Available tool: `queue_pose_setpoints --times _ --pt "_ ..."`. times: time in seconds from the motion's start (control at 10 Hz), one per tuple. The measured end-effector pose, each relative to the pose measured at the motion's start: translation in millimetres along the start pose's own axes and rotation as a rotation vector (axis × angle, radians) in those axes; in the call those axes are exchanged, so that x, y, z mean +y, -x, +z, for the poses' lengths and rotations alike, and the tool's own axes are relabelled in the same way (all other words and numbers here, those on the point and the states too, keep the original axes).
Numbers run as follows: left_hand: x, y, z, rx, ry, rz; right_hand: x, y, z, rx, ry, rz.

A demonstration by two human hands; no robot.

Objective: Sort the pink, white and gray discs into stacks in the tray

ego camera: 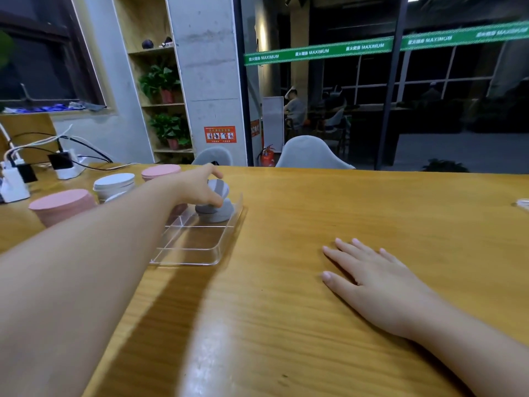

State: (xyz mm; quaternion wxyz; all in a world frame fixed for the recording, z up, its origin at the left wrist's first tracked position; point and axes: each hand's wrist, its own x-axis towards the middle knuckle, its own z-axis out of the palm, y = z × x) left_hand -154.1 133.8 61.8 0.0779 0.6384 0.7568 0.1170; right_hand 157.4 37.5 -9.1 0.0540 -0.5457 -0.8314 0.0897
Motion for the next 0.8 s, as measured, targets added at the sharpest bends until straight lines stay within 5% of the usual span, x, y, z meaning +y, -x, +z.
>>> queue_pose_setpoints --times 0.6,0.8 --pt "-0.5 -7.8 5.4 -0.155 0.199 -0.170 1.7 -5.6 4.0 0.034 -0.055 0.000" --pt "41.4 60.5 18.7 0.216 0.127 0.004 5.9 -9.1 1.3 0.123 -0.365 0.034"
